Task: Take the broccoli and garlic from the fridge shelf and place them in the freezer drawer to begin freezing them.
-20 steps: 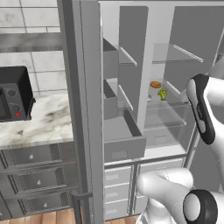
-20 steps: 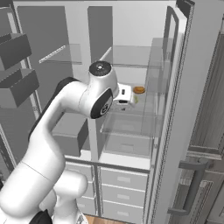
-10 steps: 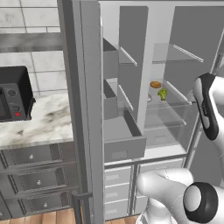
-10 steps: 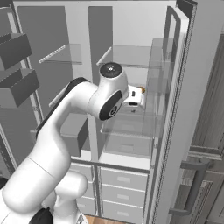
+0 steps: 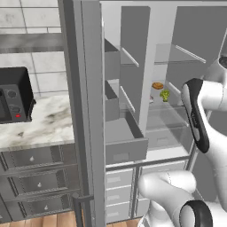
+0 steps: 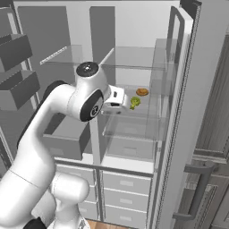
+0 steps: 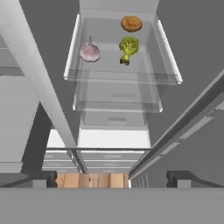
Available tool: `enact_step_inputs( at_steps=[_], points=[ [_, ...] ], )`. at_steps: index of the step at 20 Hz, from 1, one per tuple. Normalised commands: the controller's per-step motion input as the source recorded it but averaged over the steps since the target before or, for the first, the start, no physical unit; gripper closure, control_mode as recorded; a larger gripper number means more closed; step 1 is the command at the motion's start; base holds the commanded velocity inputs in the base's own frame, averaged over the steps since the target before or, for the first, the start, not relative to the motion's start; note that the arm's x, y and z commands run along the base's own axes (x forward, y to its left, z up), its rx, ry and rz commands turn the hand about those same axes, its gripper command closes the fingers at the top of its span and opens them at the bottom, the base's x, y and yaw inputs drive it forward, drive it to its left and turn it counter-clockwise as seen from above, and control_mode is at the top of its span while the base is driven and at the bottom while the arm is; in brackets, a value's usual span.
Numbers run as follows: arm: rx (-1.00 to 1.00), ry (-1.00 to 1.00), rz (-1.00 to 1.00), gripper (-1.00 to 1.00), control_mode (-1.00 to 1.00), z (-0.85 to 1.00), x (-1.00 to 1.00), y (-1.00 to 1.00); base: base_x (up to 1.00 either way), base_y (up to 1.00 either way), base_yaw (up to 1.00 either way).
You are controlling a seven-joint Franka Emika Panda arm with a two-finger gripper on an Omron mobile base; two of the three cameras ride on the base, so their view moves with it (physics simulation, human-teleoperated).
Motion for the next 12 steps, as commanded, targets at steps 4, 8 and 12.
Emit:
enact_step_inputs(
  at_steps=[4, 8, 12],
  points=[
    [0.21, -0.08, 0.00, -1.00, -1.00, -0.01, 0.00, 1.00, 0.00, 0.00, 0.00],
    [0.29, -0.10, 0.00, -1.00, -1.00, -0.01, 0.00, 1.00, 0.00, 0.00, 0.00],
    [0.26, -0.03, 0.05, -1.00, -1.00, 0.00, 0.10, 1.00, 0.00, 0.00, 0.00]
  ],
)
